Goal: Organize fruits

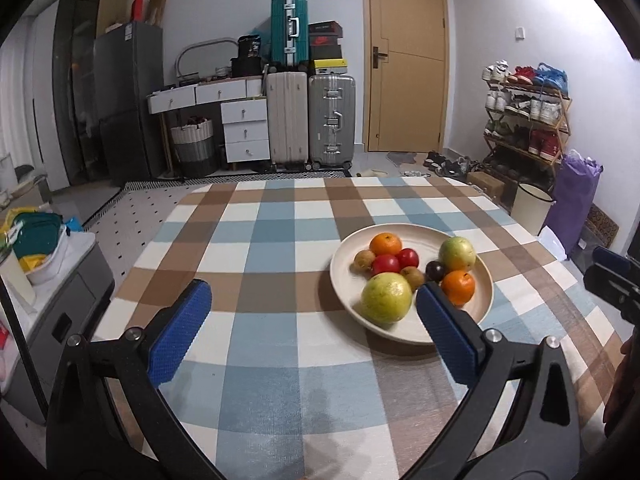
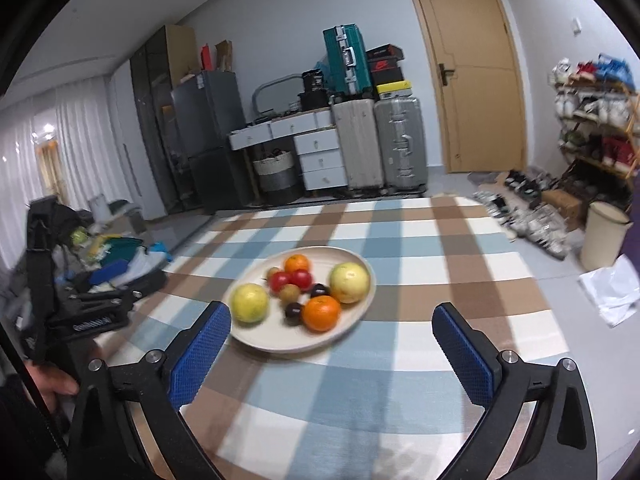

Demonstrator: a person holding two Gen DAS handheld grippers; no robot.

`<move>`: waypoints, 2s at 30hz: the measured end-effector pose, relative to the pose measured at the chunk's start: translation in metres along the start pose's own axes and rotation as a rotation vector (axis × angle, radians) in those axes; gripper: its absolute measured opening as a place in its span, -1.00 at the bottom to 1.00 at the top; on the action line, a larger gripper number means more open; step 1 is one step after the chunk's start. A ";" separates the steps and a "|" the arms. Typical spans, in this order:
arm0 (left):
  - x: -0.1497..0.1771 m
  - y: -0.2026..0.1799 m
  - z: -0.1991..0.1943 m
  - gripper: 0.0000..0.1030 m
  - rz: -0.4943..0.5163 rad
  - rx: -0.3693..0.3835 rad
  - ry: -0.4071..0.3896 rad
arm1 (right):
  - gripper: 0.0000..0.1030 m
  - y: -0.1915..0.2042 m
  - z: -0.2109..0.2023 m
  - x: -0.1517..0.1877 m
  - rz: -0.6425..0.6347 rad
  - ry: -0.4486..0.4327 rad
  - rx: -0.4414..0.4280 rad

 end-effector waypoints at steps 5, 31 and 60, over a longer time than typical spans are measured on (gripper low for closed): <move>0.012 0.011 0.010 0.98 -0.014 -0.003 -0.011 | 0.99 -0.016 0.003 0.005 0.021 -0.036 0.036; 0.021 0.015 0.006 0.98 0.004 -0.054 -0.116 | 1.00 -0.004 -0.004 0.014 -0.116 -0.145 0.115; 0.021 0.017 -0.003 0.98 0.004 -0.048 -0.138 | 1.00 -0.007 -0.007 0.014 -0.108 -0.158 0.143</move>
Point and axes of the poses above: each gripper's, at about its wrist camera, not at the fingertips, and z roughly the way its jaws point, y to its left, x to its underside, the point moved 10 cm from there along z, roughly the way its jaws point, and after that the axes turned 15 degrees about y, right-handed, at the moved point
